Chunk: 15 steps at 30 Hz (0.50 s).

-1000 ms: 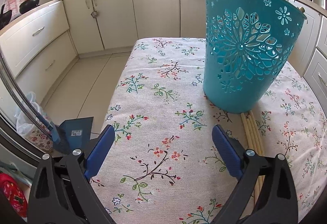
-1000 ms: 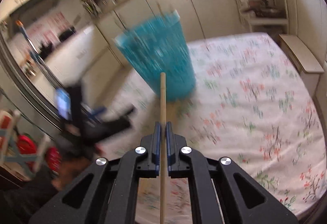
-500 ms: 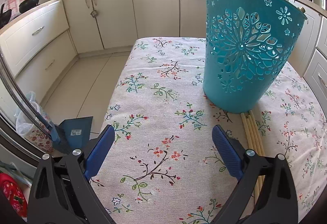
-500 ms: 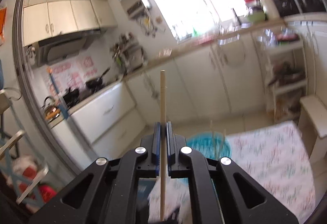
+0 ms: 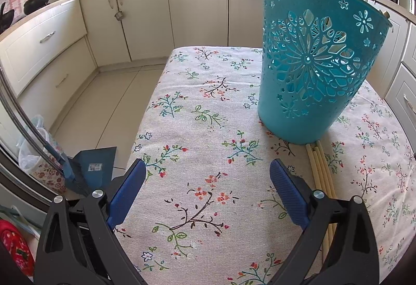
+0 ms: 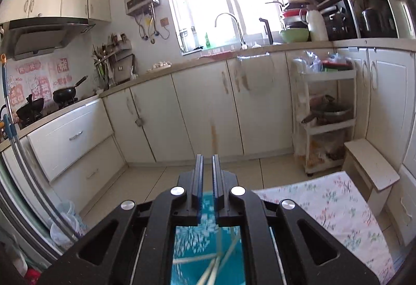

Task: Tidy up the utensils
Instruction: 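Lift the chopstick with the right gripper and drop it into the basket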

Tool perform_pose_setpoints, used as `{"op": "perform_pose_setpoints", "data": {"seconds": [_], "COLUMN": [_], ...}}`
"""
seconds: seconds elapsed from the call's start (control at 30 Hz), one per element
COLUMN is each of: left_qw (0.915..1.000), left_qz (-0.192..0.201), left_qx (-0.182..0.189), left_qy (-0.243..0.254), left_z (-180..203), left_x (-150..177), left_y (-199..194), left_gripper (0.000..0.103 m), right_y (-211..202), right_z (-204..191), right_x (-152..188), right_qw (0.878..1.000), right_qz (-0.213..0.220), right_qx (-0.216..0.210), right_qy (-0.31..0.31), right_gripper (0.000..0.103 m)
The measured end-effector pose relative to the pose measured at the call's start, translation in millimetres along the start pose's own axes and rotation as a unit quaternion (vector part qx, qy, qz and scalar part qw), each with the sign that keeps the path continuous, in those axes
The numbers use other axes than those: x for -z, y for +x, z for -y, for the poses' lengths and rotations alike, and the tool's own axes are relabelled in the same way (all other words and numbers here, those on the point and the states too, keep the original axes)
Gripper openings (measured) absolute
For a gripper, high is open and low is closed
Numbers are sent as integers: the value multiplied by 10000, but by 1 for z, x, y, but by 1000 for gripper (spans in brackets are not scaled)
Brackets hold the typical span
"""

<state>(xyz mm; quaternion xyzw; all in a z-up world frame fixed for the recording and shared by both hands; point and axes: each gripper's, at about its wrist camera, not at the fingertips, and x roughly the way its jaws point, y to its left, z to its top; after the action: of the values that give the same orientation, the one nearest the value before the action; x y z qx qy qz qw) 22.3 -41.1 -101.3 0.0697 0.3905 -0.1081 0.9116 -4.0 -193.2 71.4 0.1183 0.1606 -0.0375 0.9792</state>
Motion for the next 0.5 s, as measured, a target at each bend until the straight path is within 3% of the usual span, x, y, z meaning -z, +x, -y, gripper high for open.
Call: {"op": "perform_pose_setpoints", "data": {"seconds": [0.3, 0.5], "left_qw": [10000, 10000], "left_qz": [8, 17], "left_qx": [-8, -10], "left_qy": [-11, -14], "left_z": [-1, -1], "left_x": [0, 0], "left_y": [-1, -2], "left_gripper": [93, 93], "right_y": [-57, -76], "right_z": [-1, 6], "right_x": [26, 69], "right_qw": [9996, 9980], "right_qz": [-80, -575], "right_qx": [-240, -149], "right_qy": [-152, -236], "right_gripper": [18, 19]}}
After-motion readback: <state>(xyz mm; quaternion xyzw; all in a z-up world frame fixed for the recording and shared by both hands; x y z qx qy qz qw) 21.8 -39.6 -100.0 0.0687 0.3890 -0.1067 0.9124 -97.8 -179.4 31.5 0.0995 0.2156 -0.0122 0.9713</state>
